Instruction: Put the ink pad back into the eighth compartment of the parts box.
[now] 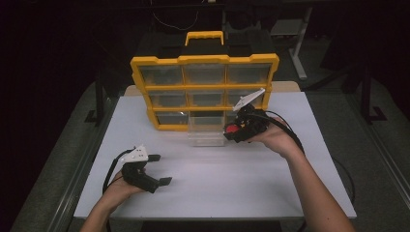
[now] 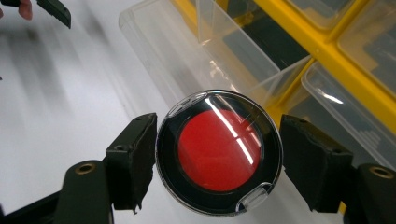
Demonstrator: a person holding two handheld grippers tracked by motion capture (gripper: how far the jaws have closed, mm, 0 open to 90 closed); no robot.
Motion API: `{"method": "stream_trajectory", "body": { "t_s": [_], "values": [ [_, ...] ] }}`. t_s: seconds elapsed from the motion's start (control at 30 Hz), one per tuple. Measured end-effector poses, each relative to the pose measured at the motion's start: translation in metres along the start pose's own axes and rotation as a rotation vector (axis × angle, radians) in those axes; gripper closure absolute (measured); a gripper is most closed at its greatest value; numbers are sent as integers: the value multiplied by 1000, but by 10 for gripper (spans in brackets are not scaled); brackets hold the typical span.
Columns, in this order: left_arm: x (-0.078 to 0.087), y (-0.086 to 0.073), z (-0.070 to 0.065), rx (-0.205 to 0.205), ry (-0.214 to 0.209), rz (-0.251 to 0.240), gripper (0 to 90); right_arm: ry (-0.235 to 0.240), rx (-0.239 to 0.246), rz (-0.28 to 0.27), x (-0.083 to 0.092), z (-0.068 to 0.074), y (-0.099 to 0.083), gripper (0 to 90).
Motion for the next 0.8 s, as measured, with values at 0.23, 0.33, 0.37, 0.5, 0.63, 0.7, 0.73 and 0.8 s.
{"method": "stream_trajectory", "body": {
  "t_s": [0.23,0.33,0.37,0.5,0.63,0.7,0.73,0.8],
  "values": [
    [0,0,1,1,2,-4,0,1,-4,-6,-3,-1,7,287],
    [1,0,1,1,1,-4,0,1,-2,-9,-4,-1,11,287],
    [0,0,1,0,1,-4,0,4,-3,-15,-6,-1,13,287],
    [0,0,0,-3,0,-2,0,7,0,-19,-8,-1,16,287],
    [0,0,0,-3,-1,-2,0,8,2,-21,-11,0,19,287],
    [0,0,0,-2,-1,-2,0,10,-1,-24,-13,0,21,287],
    [0,0,0,-2,-1,-2,0,11,-5,-24,-14,0,22,287],
    [0,0,0,-1,-1,-1,0,13,-3,-28,-16,0,24,287]
  ]
}}
Point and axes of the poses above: each handheld gripper's, and its own axes: x roughly backward along the jaws, y roughly out of its top, z roughly to its left, the point moved 7 cm from there along -x, roughly forward along the jaws, and after that the axes turned 4 degrees about -z, right-handed, at the moved point
